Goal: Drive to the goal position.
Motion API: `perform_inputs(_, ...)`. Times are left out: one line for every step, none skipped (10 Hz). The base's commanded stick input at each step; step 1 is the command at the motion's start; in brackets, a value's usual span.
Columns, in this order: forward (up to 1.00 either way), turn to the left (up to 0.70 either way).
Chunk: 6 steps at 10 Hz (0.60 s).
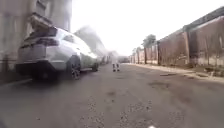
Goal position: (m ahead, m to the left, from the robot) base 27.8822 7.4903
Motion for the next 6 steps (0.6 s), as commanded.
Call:
perform_inputs(1.00,0.00)
perform_inputs(1.00,0.00)
perform_inputs(1.00,0.00)
perform_inputs(1.00,0.00)
perform_inputs(1.00,0.00)
perform_inputs(1.00,0.00)
